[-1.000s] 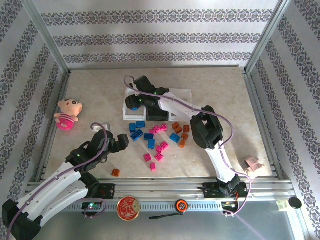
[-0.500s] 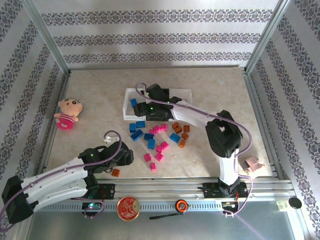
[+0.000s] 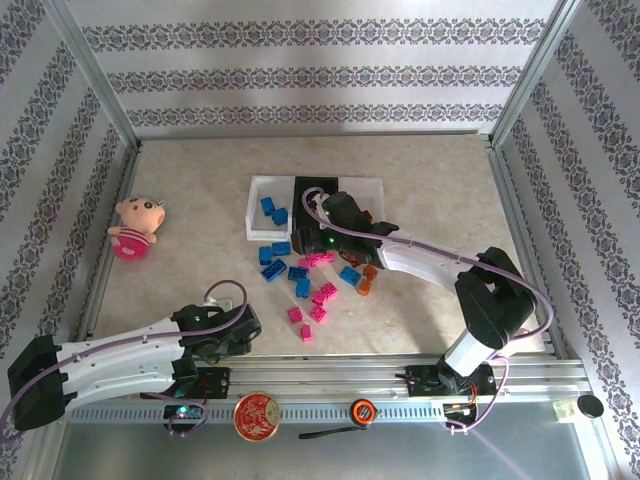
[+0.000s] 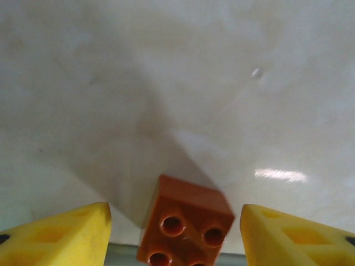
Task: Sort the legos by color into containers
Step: Pick up the lego from the bottom-left of the table, then place the lego in the container.
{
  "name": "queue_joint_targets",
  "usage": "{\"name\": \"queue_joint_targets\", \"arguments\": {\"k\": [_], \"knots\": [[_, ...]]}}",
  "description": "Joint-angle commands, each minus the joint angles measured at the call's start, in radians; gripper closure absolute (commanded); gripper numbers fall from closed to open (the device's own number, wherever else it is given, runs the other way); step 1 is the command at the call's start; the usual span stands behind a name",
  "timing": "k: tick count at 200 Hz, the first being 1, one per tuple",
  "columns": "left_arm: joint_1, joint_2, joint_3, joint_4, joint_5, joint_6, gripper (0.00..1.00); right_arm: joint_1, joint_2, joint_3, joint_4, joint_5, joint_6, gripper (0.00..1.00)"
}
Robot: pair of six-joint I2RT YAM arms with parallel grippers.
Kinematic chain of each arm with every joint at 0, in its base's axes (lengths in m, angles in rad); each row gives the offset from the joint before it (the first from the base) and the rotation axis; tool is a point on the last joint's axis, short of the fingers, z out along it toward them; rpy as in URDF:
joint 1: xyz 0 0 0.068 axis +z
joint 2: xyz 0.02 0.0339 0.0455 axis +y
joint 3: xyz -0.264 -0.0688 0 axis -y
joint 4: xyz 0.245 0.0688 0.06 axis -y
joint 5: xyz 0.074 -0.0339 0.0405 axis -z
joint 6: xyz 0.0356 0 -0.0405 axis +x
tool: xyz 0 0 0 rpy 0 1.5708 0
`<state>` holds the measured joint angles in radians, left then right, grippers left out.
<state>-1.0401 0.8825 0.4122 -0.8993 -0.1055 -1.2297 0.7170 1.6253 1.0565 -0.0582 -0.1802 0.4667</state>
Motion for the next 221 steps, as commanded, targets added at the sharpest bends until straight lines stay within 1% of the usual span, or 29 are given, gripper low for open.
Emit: {"name": "queue_joint_targets", "arguments": {"k": [1,10,21,29,56,78,100,127,152,175,195,221], "knots": [[-0.04,0.014,-0.027,-0.035,0.053,-0.073,0.42,-0.014,-0.043,-0.025,0.041,0.016,0.009,0.29],[-0.041,0.021,-0.035,-0.02,0.051,-0.072,0.44,-0.017,-0.049,-0.029,0.042,0.016,0.011,0.29],[-0.041,0.033,-0.031,0.006,0.04,-0.056,0.5,-0.019,-0.053,-0.036,0.046,0.018,0.013,0.29],[-0.041,0.052,-0.023,0.017,0.032,-0.044,0.52,-0.023,-0.056,-0.039,0.047,0.019,0.014,0.29],[-0.041,0.132,0.027,0.052,0.004,0.026,0.52,-0.028,-0.063,-0.055,0.044,0.016,0.014,0.29],[-0.041,0.166,0.059,0.074,-0.031,0.075,0.52,-0.031,-0.078,-0.075,0.045,0.018,0.015,0.29],[-0.041,0.182,0.083,0.08,-0.054,0.107,0.62,-0.04,-0.098,-0.097,0.042,0.02,0.016,0.29],[-0.042,0.193,0.118,0.087,-0.053,0.15,0.74,-0.062,-0.148,-0.147,0.047,0.025,0.026,0.29],[-0.041,0.199,0.206,0.104,-0.084,0.219,0.78,-0.102,-0.229,-0.213,0.05,0.037,0.034,0.29],[-0.028,0.265,0.313,0.211,-0.109,0.331,0.79,-0.147,-0.326,-0.286,0.046,0.058,0.046,0.29],[0.014,0.391,0.42,0.338,-0.074,0.454,0.83,-0.185,-0.418,-0.352,0.036,0.081,0.061,0.29],[0.094,0.559,0.567,0.51,0.001,0.577,0.83,-0.209,-0.535,-0.419,0.004,0.126,0.067,0.29]]}}
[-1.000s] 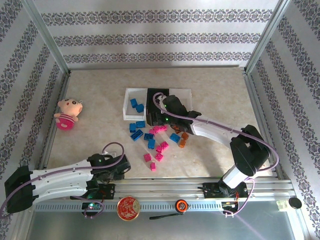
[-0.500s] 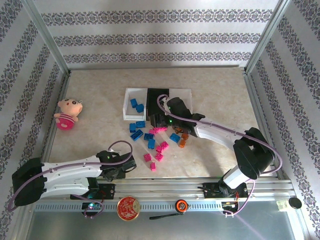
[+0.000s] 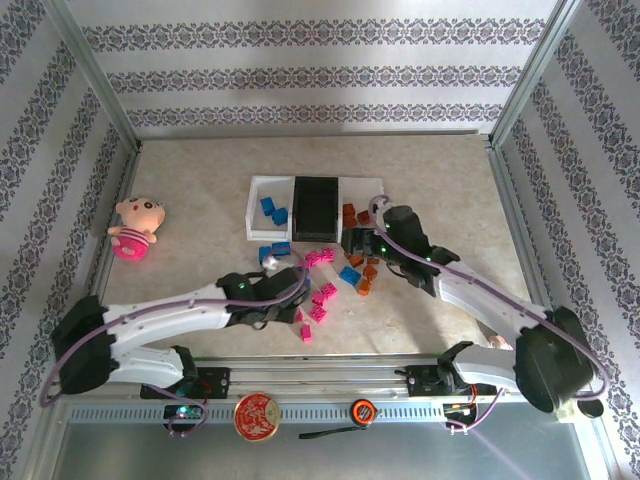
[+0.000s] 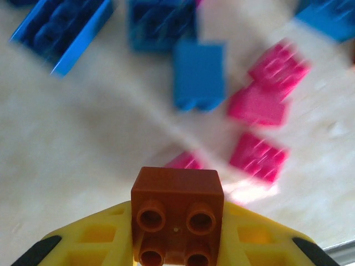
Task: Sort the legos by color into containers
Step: Place the lego in the container.
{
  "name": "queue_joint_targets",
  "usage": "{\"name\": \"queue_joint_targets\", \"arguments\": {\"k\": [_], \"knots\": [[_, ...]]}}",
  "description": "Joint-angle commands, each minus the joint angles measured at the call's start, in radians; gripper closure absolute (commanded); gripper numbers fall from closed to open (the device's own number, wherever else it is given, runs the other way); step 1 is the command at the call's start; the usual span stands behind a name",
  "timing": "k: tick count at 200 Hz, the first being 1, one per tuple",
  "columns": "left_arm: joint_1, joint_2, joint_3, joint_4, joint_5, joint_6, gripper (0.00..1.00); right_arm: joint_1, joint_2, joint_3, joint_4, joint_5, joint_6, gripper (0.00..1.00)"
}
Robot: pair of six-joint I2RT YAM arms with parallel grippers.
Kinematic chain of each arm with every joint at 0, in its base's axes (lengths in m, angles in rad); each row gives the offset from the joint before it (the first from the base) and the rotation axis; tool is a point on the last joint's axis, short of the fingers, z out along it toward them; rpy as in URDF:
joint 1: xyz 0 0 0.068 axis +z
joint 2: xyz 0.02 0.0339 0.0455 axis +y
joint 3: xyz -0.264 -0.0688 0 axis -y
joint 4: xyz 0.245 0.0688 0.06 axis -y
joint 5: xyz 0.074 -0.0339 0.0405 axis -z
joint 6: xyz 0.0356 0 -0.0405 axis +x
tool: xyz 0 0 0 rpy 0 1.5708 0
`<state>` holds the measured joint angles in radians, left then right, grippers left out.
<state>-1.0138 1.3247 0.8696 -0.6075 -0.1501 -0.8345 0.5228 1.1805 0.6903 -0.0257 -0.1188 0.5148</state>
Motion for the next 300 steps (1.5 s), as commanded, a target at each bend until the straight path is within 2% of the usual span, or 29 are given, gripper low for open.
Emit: {"name": "queue_joint_targets", "arguments": {"k": [1,53,87,140,149,173,196,232,266,300], "knots": [[0.071,0.12,0.116,0.223,0.049,0.186,0.83,-0.016,-0.095,-0.056,-0.03,0.067,0.019,0.29],[0.221,0.462,0.518,0.304,0.179,0.302,0.84,-0.032,-0.262,-0.142,-0.111,0.136,0.024,0.28],[0.287,0.649,0.743,0.275,0.2,0.317,0.84,-0.033,-0.31,-0.181,-0.124,0.129,0.035,0.28],[0.314,0.884,1.066,0.191,0.273,0.294,0.84,-0.034,-0.349,-0.216,-0.128,0.116,0.045,0.27],[0.316,0.909,1.105,0.178,0.261,0.3,0.8,-0.034,-0.352,-0.22,-0.128,0.113,0.049,0.26],[0.329,0.954,1.174,0.152,0.27,0.29,0.61,-0.033,-0.345,-0.23,-0.128,0.093,0.06,0.25],[0.333,0.948,1.193,0.16,0.279,0.288,0.43,-0.033,-0.33,-0.23,-0.132,0.076,0.062,0.24],[0.336,0.829,1.142,0.193,0.301,0.294,0.27,-0.028,-0.282,-0.227,-0.12,0.061,0.086,0.24],[0.339,0.535,0.788,0.41,0.315,0.277,0.0,0.018,-0.214,-0.221,-0.114,0.106,0.112,0.25],[0.34,0.248,0.417,0.569,0.321,0.235,0.0,0.071,-0.109,-0.205,-0.101,0.132,0.141,0.25]]}}
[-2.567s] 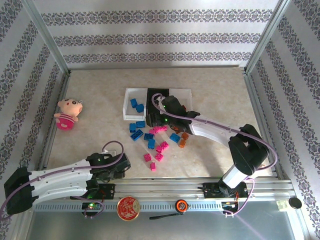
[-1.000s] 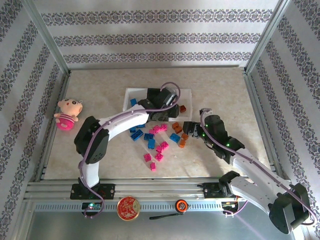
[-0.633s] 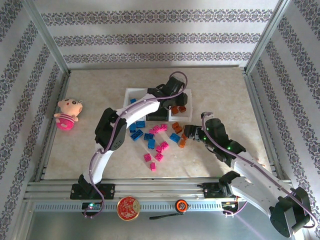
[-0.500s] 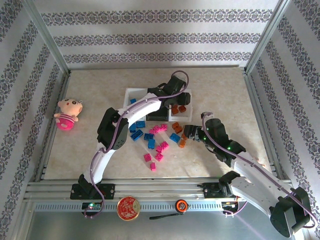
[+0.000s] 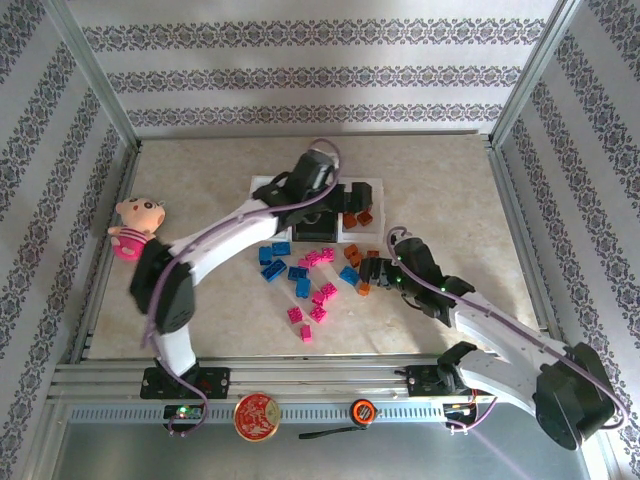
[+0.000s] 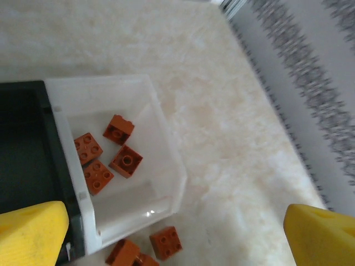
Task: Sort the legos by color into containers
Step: Place the lego in the container, then pick up the lego from the center of the table.
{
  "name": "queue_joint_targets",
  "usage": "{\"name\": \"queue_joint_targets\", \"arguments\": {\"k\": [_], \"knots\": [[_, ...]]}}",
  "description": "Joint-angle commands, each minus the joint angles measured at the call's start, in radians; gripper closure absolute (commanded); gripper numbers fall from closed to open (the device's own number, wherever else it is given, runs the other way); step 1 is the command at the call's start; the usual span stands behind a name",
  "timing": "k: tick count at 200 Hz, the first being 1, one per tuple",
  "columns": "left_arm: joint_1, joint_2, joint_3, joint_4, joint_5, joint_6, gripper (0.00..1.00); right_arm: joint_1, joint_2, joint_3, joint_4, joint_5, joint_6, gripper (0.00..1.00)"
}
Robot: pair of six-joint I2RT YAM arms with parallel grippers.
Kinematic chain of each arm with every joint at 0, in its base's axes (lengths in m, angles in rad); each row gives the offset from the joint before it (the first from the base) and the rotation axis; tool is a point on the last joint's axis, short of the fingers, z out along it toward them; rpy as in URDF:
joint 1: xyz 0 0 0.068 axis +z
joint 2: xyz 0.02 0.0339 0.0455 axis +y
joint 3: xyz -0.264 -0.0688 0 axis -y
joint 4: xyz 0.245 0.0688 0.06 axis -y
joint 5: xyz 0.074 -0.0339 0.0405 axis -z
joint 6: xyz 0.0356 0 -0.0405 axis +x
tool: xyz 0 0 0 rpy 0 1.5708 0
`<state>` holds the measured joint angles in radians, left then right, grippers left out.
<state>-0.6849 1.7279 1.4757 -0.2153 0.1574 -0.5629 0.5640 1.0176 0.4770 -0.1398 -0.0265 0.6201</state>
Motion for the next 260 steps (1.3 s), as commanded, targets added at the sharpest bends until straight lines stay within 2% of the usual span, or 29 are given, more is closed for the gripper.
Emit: {"name": "queue_joint_targets", "arguments": {"k": [1,50,100,131,180,234,260], "knots": [[0.012,-0.165,-0.199,0.18,0.014,-0.038,0.0,0.031,0.057,0.009,0.013,0.04,0.037,0.25],[0.012,-0.468,-0.59,0.234,-0.025,-0.066,0.0,0.06,0.19,0.007,0.083,0.027,0.061,0.28],[0.012,-0.657,-0.828,0.201,-0.053,-0.097,0.0,0.082,0.283,0.04,0.088,0.002,0.053,0.33],[0.012,-0.742,-0.896,0.156,-0.083,-0.106,0.0,0.091,0.281,0.012,0.073,0.023,0.063,0.38],[0.012,-0.8,-0.945,0.116,-0.108,-0.114,0.0,0.09,0.268,0.013,0.015,0.056,0.043,0.55],[0.011,-0.8,-0.953,0.111,-0.113,-0.107,0.0,0.089,0.307,0.037,-0.012,0.068,0.021,0.53],[0.01,-0.801,-0.95,0.105,-0.115,-0.097,0.0,0.09,0.323,0.049,0.001,0.057,-0.015,0.63]]}}
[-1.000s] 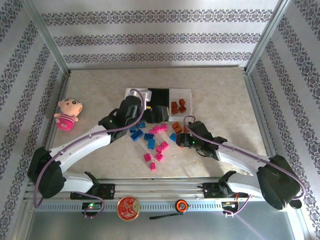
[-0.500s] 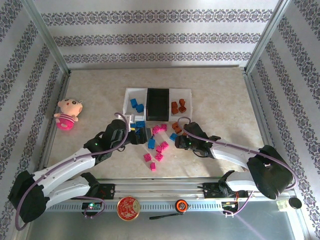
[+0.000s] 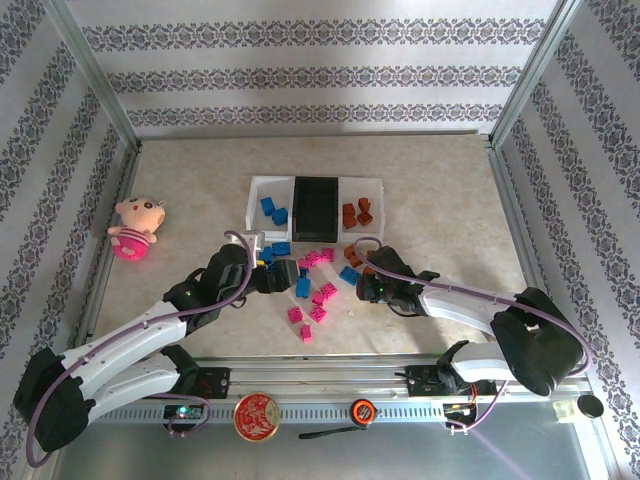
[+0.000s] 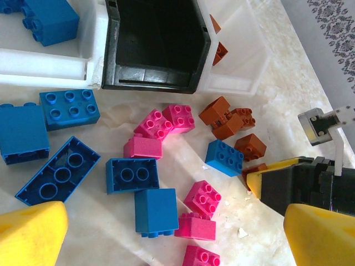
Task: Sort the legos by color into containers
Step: Pick up the lego from the center of the table, then place the lego in the container.
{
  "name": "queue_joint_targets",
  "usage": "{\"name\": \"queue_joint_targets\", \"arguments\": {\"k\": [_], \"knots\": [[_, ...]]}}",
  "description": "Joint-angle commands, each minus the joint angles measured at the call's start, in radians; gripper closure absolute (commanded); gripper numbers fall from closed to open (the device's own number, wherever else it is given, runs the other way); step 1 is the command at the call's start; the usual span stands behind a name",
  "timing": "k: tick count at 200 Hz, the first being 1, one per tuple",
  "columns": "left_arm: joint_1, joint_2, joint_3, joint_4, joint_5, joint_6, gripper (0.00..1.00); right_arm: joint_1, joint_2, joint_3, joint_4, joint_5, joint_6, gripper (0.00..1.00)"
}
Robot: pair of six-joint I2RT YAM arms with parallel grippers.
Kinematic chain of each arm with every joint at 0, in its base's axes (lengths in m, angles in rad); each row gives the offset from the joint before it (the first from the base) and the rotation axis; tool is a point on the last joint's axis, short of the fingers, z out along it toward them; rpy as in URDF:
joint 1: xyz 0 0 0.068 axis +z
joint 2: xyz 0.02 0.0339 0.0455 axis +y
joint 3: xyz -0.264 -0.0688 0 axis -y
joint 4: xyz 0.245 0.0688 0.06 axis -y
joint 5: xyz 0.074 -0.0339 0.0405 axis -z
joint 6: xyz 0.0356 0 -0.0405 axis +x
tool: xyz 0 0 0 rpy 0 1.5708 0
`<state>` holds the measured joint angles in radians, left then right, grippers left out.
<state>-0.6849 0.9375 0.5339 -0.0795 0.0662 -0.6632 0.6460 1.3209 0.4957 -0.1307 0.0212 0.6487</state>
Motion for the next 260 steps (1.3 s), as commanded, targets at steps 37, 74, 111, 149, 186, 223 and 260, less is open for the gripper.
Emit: {"name": "queue_joint_targets", "arguments": {"k": [37,74,111,149,186,223,260], "knots": [[0.011,-0.021,-0.005,-0.071,-0.056,0.031,0.0,0.013,-0.052,0.033,-0.017,-0.028,-0.099,0.77],[0.012,-0.058,-0.007,-0.107,-0.097,0.053,0.0,0.019,-0.196,0.105,-0.126,-0.082,-0.171,0.8],[0.011,-0.069,-0.017,-0.121,-0.109,0.047,0.0,-0.039,-0.148,0.313,-0.157,-0.071,-0.242,0.8],[0.012,-0.086,-0.025,-0.153,-0.112,0.03,0.0,-0.109,0.105,0.545,-0.151,-0.004,-0.307,0.8],[0.012,-0.113,-0.028,-0.205,-0.117,0.017,0.0,-0.175,0.328,0.719,-0.159,0.02,-0.327,0.8],[0.012,-0.166,-0.046,-0.234,-0.123,0.001,0.0,-0.198,0.48,0.846,-0.177,0.02,-0.315,0.7],[0.011,-0.188,-0.046,-0.275,-0.121,-0.009,0.0,-0.218,0.521,0.888,-0.195,0.004,-0.282,0.41]]}}
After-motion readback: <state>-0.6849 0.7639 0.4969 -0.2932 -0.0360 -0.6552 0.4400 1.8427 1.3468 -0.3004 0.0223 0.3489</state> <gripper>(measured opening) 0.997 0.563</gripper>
